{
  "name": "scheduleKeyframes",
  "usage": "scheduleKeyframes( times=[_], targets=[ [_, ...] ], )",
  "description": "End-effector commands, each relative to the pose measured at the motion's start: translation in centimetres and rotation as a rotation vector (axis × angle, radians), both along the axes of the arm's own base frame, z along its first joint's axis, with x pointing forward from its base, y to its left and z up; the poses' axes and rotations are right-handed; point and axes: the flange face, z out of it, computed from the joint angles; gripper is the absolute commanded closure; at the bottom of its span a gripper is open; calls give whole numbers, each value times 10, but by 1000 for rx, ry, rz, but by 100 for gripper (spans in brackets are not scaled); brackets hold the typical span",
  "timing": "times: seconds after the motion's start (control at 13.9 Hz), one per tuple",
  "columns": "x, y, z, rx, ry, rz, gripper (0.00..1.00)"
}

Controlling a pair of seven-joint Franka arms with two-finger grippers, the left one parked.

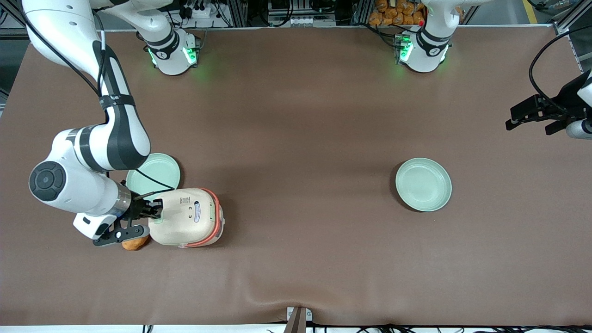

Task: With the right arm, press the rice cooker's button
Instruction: 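Lower the closed right gripper fingertips onto the green lid button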

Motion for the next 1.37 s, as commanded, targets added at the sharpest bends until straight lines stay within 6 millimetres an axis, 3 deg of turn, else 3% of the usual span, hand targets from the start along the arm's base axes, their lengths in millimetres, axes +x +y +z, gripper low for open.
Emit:
scheduleKeyframes(
  times=[0.0,0.58,0.87,1.3],
  targets=[
    [5,-2,-5,-6,2,13,88],
    [9,-4,-30,-12,2,41,88],
    [10,-3,-27,-11,-5,41,87],
    [11,7,-2,0,-33,41,85]
  ],
)
